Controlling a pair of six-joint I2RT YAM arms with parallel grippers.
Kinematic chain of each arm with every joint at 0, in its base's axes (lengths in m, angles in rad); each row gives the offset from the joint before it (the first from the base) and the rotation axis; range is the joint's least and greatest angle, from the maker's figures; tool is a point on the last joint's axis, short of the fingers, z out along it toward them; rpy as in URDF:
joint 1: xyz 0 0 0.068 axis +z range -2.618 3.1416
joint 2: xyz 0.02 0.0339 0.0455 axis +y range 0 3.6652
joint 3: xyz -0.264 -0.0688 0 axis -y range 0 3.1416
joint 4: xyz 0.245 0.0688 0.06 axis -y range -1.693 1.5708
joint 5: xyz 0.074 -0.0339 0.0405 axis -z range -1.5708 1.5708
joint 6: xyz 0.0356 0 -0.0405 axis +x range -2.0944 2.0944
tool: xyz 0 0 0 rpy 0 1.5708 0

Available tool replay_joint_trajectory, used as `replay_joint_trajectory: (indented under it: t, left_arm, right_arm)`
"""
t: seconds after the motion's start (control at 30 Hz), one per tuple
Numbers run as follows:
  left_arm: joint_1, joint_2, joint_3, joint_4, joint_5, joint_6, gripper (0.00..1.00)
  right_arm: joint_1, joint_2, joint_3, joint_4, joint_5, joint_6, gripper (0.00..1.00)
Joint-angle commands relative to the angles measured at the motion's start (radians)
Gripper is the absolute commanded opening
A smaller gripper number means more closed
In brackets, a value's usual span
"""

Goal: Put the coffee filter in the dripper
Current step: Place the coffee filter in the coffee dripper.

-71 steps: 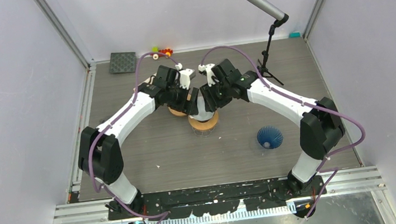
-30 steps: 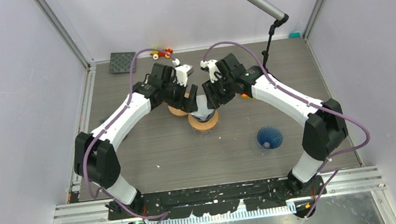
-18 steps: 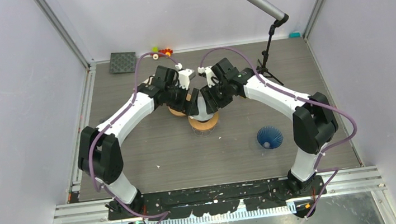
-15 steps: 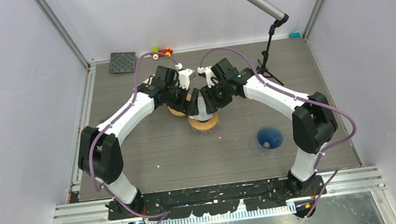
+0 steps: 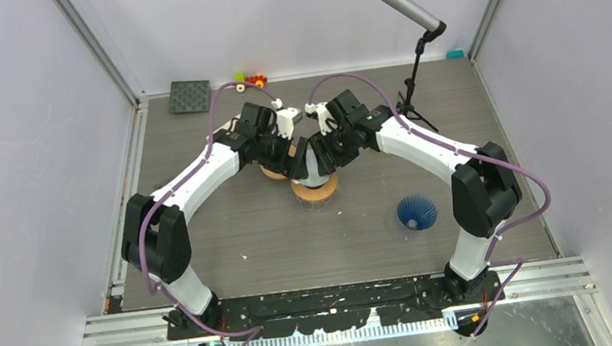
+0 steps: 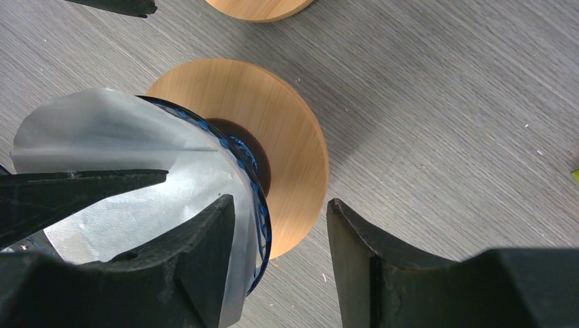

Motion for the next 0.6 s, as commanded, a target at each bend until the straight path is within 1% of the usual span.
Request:
replay_joint_trajectory:
  t: [0.0,0.2,0.57]
  left_arm:
    - [0.005,-0.018,0.03,0.019,0.008,0.015,0.84]
    - [0.005,-0.038,0.064,0.005,0.009,0.034,0.87]
    - [0.008,-0.095,0.101,-0.005,0.007,0.075,0.92]
  right_arm:
    - [0.004,-0.049,0.042,0.001,-0.021,-0.011,0.58]
    - [0.004,-0.079,0.061,-0.019,-0.029,-0.024,0.6]
    - [0.003,-0.141,0.094,-0.051,-0.035,-0.049,0.6]
